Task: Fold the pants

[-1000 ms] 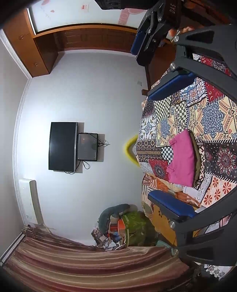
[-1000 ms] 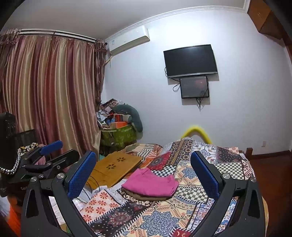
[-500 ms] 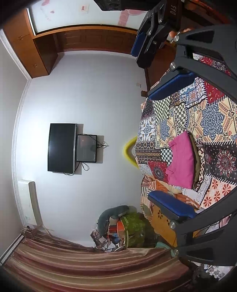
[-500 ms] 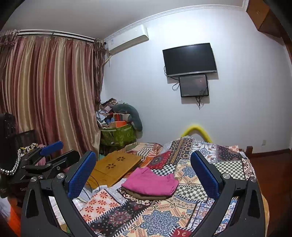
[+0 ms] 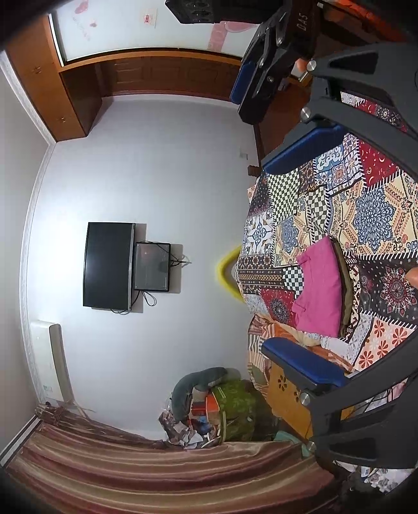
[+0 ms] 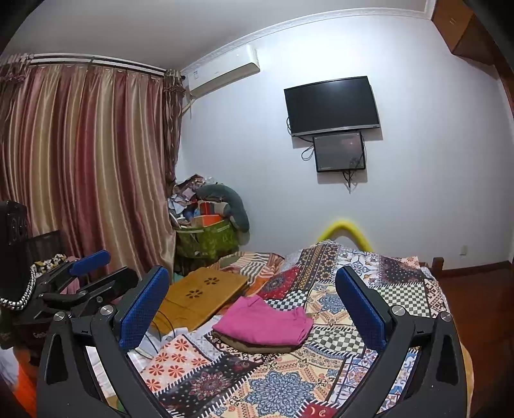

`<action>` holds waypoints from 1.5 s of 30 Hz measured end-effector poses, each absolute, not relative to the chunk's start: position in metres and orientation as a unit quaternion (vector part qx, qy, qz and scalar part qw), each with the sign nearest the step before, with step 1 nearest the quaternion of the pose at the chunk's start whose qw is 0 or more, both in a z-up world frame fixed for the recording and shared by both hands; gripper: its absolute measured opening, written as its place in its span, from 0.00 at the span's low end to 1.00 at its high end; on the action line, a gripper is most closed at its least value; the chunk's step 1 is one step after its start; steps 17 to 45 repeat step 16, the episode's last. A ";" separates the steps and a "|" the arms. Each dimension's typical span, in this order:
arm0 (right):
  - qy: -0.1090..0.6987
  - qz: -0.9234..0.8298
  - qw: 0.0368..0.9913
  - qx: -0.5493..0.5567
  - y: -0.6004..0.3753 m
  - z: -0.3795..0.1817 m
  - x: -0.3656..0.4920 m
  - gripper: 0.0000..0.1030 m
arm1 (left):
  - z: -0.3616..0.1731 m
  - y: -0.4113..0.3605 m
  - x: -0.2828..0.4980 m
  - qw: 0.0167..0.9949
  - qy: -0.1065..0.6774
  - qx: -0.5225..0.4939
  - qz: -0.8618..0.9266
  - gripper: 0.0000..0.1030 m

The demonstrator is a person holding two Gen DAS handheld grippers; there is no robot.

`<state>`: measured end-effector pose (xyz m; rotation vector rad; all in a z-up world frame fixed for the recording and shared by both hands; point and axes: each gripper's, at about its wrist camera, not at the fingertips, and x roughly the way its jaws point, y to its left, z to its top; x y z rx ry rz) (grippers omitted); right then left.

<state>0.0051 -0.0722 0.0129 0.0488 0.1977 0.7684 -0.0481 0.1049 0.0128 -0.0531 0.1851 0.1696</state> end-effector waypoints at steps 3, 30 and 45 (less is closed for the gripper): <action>0.097 0.374 0.922 0.023 -0.072 0.013 0.005 1.00 | 0.013 0.106 -0.048 0.992 0.092 -0.026 0.083 0.99; 0.102 0.374 0.921 0.027 -0.072 0.013 0.005 1.00 | 0.013 0.103 -0.048 0.993 0.091 -0.021 0.079 0.99; 0.102 0.374 0.921 0.027 -0.072 0.013 0.005 1.00 | 0.013 0.103 -0.048 0.993 0.091 -0.021 0.079 0.99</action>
